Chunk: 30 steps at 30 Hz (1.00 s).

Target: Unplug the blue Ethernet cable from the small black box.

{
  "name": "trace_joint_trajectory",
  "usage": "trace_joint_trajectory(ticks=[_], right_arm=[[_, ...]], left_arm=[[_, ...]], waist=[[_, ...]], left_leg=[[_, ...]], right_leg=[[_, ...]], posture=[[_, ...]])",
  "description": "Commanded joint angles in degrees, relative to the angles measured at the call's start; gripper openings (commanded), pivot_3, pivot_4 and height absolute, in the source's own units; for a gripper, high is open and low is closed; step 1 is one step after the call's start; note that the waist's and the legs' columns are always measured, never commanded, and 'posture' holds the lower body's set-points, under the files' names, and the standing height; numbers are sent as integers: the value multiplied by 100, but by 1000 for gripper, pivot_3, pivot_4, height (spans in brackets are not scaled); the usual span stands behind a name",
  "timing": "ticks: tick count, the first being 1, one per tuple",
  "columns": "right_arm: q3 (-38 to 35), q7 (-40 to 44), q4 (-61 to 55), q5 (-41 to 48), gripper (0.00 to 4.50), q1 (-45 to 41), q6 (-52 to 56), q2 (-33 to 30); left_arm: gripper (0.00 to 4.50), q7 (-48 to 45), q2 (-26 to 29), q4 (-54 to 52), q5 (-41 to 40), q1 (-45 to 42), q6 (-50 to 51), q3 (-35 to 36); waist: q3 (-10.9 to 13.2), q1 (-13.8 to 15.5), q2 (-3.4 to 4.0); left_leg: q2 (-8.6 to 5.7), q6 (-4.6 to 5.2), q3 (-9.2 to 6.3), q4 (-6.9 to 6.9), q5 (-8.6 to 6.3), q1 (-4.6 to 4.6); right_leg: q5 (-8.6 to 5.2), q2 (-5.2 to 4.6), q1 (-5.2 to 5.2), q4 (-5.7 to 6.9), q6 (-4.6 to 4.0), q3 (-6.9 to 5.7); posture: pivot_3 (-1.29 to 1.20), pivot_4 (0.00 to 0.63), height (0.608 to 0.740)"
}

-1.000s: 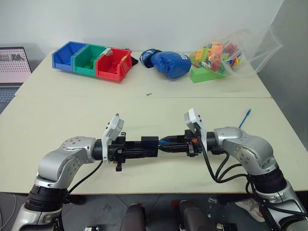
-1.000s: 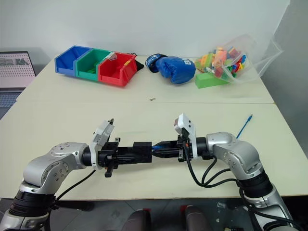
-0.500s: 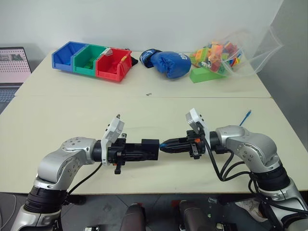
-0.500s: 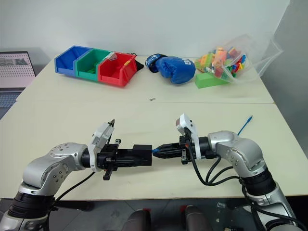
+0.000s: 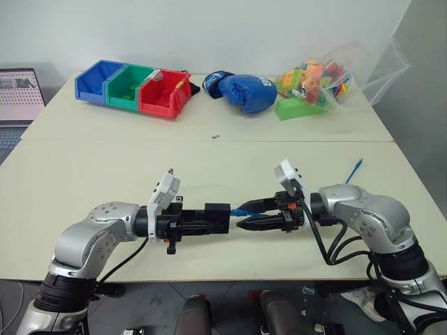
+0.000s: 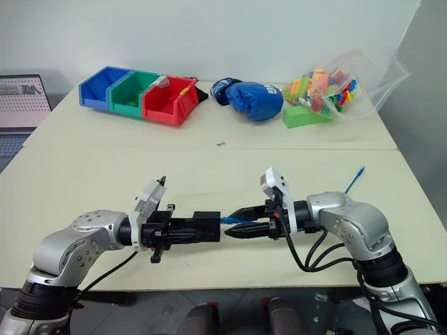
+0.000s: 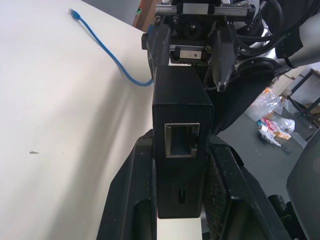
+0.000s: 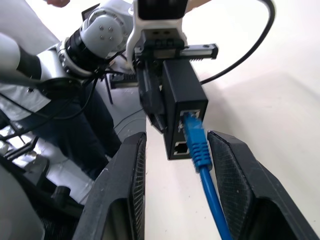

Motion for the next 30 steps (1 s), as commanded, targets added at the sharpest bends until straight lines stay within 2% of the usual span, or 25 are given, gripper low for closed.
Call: trace_joint_trajectory(ticks=[1, 23, 26, 30], right_arm=[[-277, -221, -34, 305, 2048, 66, 98, 187], [-39, -226, 6, 159, 2048, 34, 4, 192], [-7, -200, 14, 134, 1612, 13, 0, 168], [83, -147, -23, 32, 738, 13, -60, 109]], left_arm=[[792, -40, -17, -58, -57, -12, -63, 20], [792, -128, -55, 32, -2, 88, -255, -8], [792, -107, -62, 16, -9, 91, -248, -6], [792, -46, -86, -31, -49, 61, -190, -2]], waist=[[0, -1, 0], [0, -16, 0], [0, -16, 0], [0, -17, 0]], left_leg=[[0, 0, 0, 0, 0, 0], [0, 0, 1, -1, 0, 0], [0, 0, 0, -1, 0, -1], [0, 0, 1, -1, 0, -1]], right_leg=[[0, 0, 0, 0, 0, -1], [0, 1, -1, -1, 0, 1], [0, 1, -1, -1, 0, 1], [0, 1, -1, -1, 0, 1]], posture=[[0, 150, 740], [0, 150, 740], [0, 150, 740], [0, 150, 740]])
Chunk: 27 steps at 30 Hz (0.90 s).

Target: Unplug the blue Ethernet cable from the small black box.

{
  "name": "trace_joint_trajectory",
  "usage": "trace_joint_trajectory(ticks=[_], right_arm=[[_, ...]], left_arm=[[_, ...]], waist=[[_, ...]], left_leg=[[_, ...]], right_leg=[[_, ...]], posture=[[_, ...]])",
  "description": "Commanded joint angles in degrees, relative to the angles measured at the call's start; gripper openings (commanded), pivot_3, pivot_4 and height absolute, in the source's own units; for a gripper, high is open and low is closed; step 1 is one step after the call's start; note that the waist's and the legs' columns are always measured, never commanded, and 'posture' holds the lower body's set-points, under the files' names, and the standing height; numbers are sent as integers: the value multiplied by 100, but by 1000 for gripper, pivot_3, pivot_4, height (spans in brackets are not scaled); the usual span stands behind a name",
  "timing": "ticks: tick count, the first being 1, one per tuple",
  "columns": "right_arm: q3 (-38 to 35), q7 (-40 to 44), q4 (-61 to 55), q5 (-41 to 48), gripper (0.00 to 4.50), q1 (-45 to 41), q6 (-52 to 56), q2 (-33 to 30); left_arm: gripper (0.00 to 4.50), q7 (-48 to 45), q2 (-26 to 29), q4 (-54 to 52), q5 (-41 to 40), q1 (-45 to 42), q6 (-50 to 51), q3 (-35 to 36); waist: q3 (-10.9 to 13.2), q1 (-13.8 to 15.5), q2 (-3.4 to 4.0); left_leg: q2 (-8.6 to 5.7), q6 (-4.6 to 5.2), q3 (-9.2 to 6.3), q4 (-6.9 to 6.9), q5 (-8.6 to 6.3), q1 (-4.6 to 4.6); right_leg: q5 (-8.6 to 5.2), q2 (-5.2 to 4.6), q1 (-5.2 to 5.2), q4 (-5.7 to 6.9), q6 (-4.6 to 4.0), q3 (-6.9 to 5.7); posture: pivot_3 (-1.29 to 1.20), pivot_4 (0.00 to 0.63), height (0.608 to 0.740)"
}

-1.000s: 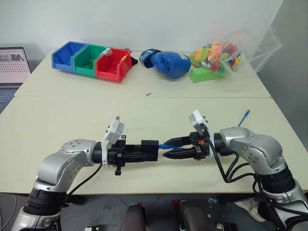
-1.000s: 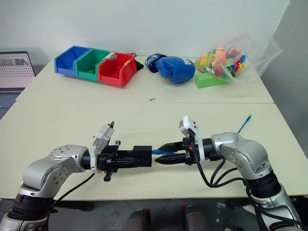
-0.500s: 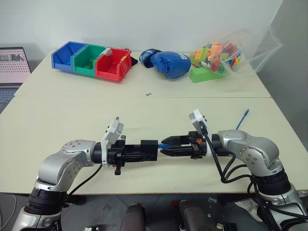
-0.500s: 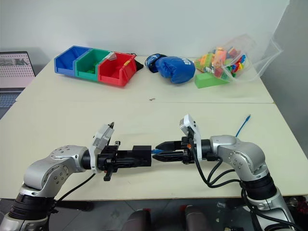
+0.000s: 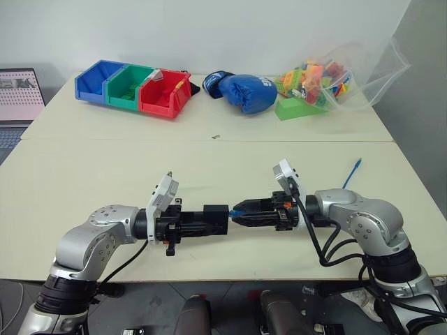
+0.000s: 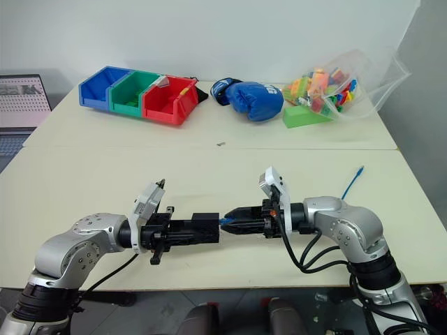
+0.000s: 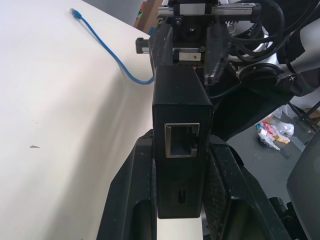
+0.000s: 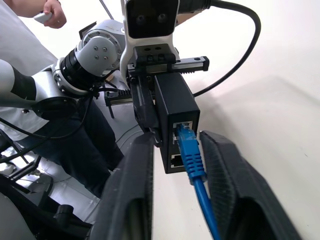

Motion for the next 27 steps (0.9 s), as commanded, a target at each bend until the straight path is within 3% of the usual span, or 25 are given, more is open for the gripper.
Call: trace_joint_trajectory(ticks=[1, 4, 27], right_arm=[[114, 108, -135, -103, 548, -80, -139, -81], [178, 131, -170, -181, 6, -76, -193, -99], [134, 549, -126, -363, 5, 132, -386, -763]], left_arm=[[792, 43, -63, -165, -85, -71, -7, 3], [792, 111, -97, -216, -125, -114, 57, -9], [792, 148, -15, -204, -239, -92, 190, 182]], waist=[[0, 0, 0], [0, 0, 0], [1, 5, -1]], left_leg=[[0, 0, 0, 0, 0, 0], [0, 0, 0, 0, 0, 0], [0, 0, 0, 0, 0, 0]], right_leg=[[0, 0, 0, 0, 0, 0], [0, 0, 0, 0, 0, 0], [0, 0, 0, -1, 0, -1]], posture=[[0, 150, 740], [0, 150, 740], [0, 150, 740]])
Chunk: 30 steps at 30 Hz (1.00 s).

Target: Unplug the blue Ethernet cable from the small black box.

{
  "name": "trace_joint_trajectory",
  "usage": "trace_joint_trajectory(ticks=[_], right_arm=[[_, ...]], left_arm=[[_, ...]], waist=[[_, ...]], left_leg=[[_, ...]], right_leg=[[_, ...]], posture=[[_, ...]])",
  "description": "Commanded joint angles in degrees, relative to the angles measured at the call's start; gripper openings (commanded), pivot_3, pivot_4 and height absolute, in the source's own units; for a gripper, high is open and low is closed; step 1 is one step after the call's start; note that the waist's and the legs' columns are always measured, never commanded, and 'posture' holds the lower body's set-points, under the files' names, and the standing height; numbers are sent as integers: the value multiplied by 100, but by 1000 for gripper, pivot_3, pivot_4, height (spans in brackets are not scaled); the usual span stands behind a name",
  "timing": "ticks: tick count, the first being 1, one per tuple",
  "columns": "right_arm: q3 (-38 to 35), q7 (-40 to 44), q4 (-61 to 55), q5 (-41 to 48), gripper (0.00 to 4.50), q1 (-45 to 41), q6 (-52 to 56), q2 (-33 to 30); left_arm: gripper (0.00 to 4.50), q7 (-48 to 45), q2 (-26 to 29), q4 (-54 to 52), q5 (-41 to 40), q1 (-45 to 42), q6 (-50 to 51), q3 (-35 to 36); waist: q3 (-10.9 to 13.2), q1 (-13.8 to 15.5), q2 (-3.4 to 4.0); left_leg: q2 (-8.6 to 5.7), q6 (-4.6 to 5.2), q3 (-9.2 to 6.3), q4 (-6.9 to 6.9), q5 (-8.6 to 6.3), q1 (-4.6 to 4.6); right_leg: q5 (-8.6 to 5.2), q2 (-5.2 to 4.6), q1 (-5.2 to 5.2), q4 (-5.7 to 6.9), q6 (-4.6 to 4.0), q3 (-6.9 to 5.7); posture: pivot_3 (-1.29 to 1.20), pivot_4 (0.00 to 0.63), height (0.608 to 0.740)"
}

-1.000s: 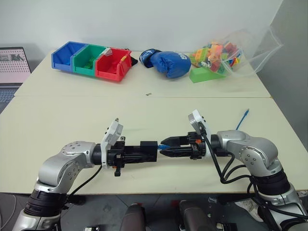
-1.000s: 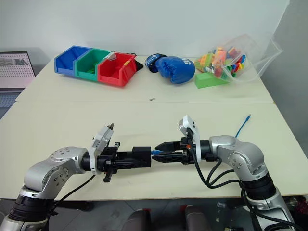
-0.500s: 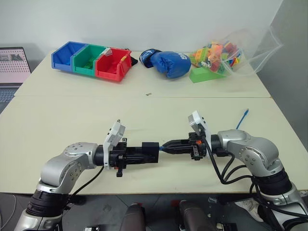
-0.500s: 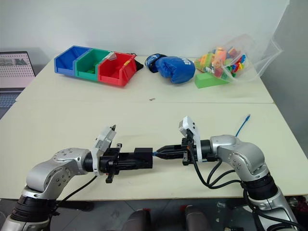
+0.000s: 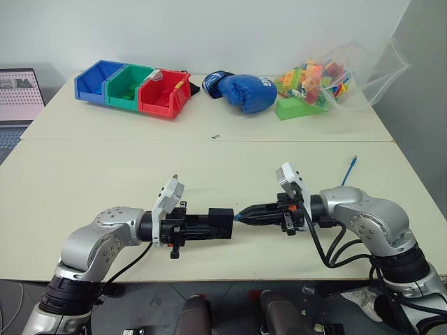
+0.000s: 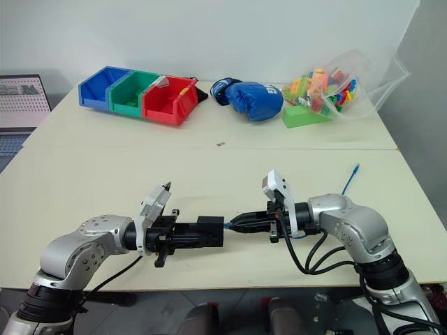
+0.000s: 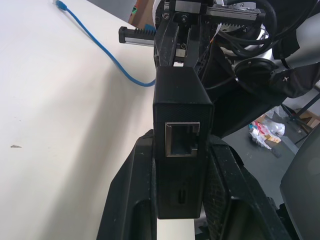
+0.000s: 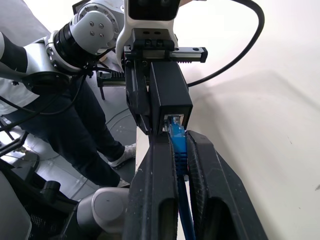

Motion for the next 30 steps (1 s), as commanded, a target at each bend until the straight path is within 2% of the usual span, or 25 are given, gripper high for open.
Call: trace_joint_trajectory(ticks=[1, 8, 15, 20, 24, 26, 30], right_arm=[[-77, 109, -81, 11, 5, 101, -2, -175], [-172, 44, -115, 128, 5, 71, 31, -96], [-282, -401, 831, -601, 5, -250, -593, 127], [-427, -1351, 2456, -1593, 5, -949, -1590, 602], [-437, -3064, 4743, -2781, 5, -1986, -2708, 1172], [-472, -3607, 5731, -3139, 5, -2420, -3208, 1341], [-471, -3901, 7065, -3493, 5, -2982, -3804, 1549]], left_arm=[[792, -3, 58, -122, -208, -85, 7, 274], [792, 4, 76, -145, -223, -94, 24, 256], [792, 206, 284, -34, -120, 244, -60, 684], [792, 644, 298, 20, 53, 494, -237, 1037], [792, 1085, 125, 64, 338, 439, -471, 1041], [792, 1273, 20, 100, 475, 366, -599, 996], [792, 1513, -172, 183, 613, 228, -745, 965]], waist=[[0, 3, 0], [1, -1, 0], [1, -31, 0], [3, -22, 1], [3, -29, 1], [4, -27, 3], [5, -10, 4]], left_leg=[[0, 0, -1, 0, 0, -1], [1, 0, 0, 0, 0, 0], [2, 0, 2, 0, 0, 1], [2, 0, 5, -1, 0, 1], [1, 0, 8, -1, 0, 0], [-1, -1, 11, -5, 0, -3], [-2, -1, 15, -6, 0, -9]], right_leg=[[0, 0, 0, -1, 0, 0], [0, 0, 0, -1, 0, 0], [0, 1, 0, -2, 0, 1], [0, 2, -4, -2, 0, 5], [1, 0, -6, -1, 0, 9], [4, -2, -11, -1, -6, 11], [17, -4, -12, -4, -29, 15]], posture=[[0, 150, 740], [0, 150, 740], [0, 150, 740], [0, 150, 740], [0, 150, 740], [0, 150, 740], [0, 150, 740]])
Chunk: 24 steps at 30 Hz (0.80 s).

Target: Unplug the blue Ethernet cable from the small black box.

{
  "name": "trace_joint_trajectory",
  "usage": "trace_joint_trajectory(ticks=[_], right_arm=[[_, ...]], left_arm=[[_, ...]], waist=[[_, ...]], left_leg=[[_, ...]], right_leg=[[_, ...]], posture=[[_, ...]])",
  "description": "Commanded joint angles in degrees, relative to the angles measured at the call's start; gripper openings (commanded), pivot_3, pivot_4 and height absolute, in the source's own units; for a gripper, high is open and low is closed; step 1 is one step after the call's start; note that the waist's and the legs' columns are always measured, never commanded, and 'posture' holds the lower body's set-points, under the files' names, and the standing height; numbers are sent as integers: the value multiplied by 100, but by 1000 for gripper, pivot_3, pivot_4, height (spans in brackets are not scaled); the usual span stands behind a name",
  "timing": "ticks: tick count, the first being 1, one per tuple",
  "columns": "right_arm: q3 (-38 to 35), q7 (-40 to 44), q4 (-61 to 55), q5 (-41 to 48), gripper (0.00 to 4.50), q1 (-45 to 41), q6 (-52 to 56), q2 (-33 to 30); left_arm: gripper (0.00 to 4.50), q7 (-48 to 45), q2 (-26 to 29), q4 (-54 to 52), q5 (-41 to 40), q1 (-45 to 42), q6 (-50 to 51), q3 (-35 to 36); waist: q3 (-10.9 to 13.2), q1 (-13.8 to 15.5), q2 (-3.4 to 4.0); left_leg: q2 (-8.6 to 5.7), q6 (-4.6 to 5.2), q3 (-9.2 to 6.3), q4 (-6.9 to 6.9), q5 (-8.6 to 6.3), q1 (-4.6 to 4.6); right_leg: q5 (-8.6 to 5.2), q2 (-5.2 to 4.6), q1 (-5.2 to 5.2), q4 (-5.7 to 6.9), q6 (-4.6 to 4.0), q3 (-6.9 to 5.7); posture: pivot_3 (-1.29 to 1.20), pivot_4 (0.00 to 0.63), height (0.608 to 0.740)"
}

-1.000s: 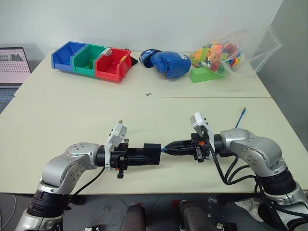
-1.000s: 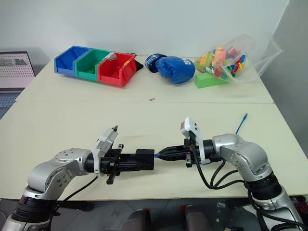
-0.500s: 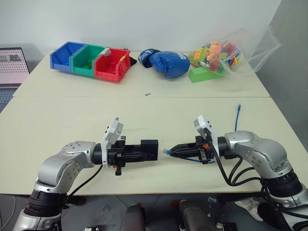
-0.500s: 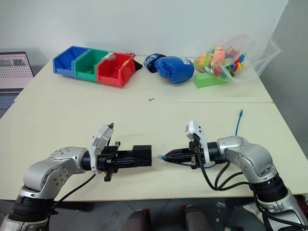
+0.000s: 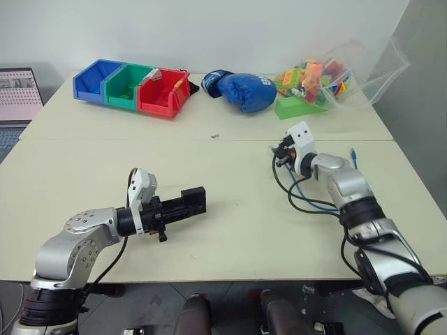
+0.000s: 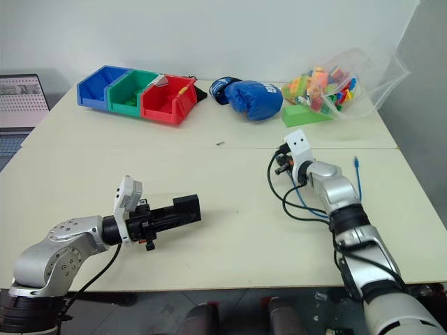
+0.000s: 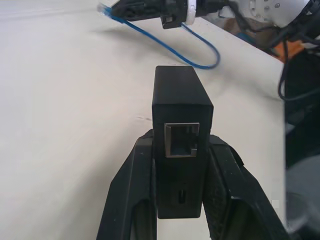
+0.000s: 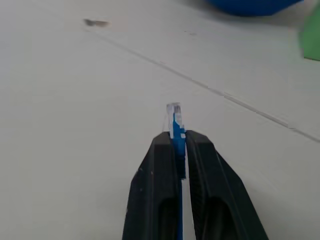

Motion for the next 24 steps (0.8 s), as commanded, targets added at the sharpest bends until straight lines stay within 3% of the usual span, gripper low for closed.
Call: trace_joint_trajectory(ticks=[1, 4, 7, 10, 14, 18, 24], right_arm=[[-156, -295, 1110, -365, 355, -528, -706, 124], [-297, -26, 1192, -336, 1123, -580, -900, 90], [-376, 502, 433, -218, 1766, -288, -784, -108], [-351, 1262, -1116, 90, 2531, 278, -347, -327], [-79, 2565, -4039, 1232, 3392, 1119, 1090, -710], [84, 2687, -5344, 1647, 3392, 1216, 1998, -778], [314, 2480, -5715, 1611, 3392, 990, 2485, -557]], left_arm=[[792, 371, -205, 51, 209, -233, -310, 60], [792, 820, -429, 324, 478, -421, -579, 163], [792, 1433, -652, 719, 829, -618, -949, 324], [792, 2078, -791, 1260, 1353, -863, -1554, 454], [792, 3028, -859, 2397, 2107, -1355, -2775, 684], [792, 3214, -877, 3293, 2398, -1600, -3502, 686], [792, 3294, -1080, 4451, 2427, -1949, -4178, 722]], waist=[[0, 2, 0], [0, 2, 0], [4, 4, 6], [4, 22, 7], [4, 41, 8], [4, 7, 8], [2, 58, 4]], left_leg=[[0, 0, 0, -1, 0, -1], [-1, 0, 1, -1, 0, -2], [-1, 0, 2, -1, 0, -2], [1, 0, -3, 0, 0, -2], [4, 0, -8, -2, 0, -2], [3, 0, -8, 0, 0, 2], [0, 0, -9, 5, 0, 1]], right_leg=[[0, -1, 0, -1, -1, 0], [1, -3, 0, -4, -2, -1], [1, -3, 0, -2, -2, -2], [1, -3, 1, 1, -1, -2], [1, -3, 0, 4, -1, -6], [2, -2, 1, 7, 0, -12], [5, -4, 9, 4, 7, -29]], posture=[[0, 150, 740], [0, 150, 740], [0, 150, 740], [0, 150, 740], [0, 150, 740], [0, 150, 740], [0, 150, 740]])
